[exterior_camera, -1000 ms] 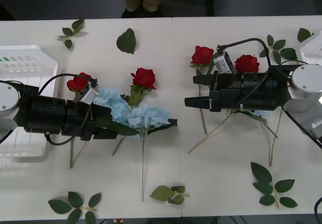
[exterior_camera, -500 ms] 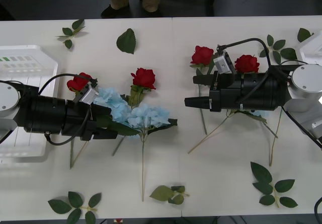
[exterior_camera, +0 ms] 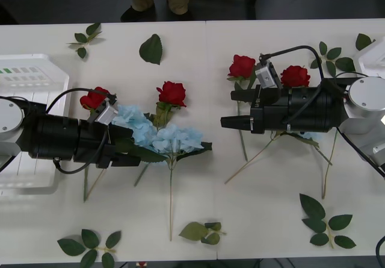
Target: Place the red flowers into the right box and the blue flowers into the left box. If a person shows an open palm, hand one flower to the person first, then continue sorting.
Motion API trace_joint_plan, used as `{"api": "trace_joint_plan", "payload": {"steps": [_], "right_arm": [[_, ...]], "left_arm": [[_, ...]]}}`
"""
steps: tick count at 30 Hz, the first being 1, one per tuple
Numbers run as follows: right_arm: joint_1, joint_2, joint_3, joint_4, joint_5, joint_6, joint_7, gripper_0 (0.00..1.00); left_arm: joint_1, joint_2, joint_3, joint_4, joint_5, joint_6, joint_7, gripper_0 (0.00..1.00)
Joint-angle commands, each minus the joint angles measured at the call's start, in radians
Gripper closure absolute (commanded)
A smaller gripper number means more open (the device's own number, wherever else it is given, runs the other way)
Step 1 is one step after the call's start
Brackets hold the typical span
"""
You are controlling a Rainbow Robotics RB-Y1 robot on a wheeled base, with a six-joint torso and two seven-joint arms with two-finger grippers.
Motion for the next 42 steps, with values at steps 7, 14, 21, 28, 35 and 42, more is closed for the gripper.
{"api": "trace_joint_plan", "payload": {"steps": [7, 14, 21, 28, 35, 42], "right_arm": [[-0.013, 0.014, -0.007, -0.035, 0.002, -0.007, 0.019, 0.00], [-0.013, 0.014, -0.007, -0.035, 0.002, -0.007, 0.019, 0.00], [0.015, 0.028, 0.001, -0.017, -0.013, -0.005, 0.019, 0.00], [-0.068, -0.050, -0.059, -0.031, -0.082, 0.047, -0.080, 0.00], [-0.171, -0.234, -0.151, -0.031, -0.073, 0.202, -0.634, 0.00], [-0.166, -0.414, -0.274, -0.107, 0.096, 0.467, -1.022, 0.00]], "left_arm": [[-0.031, 0.004, -0.011, -0.024, -0.006, -0.005, -0.058, 0.00], [-0.031, 0.004, -0.011, -0.024, -0.006, -0.005, -0.058, 0.00], [0.034, -0.027, -0.042, 0.005, -0.008, 0.001, -0.058, 0.00], [-0.067, 0.116, -0.094, 0.014, 0.304, 0.040, 0.059, 0.00], [-0.239, 0.397, -0.172, -0.167, 0.273, 0.054, 0.790, 0.00], [-0.247, 0.447, -0.072, -0.267, -0.049, 0.185, 1.425, 0.00]]}}
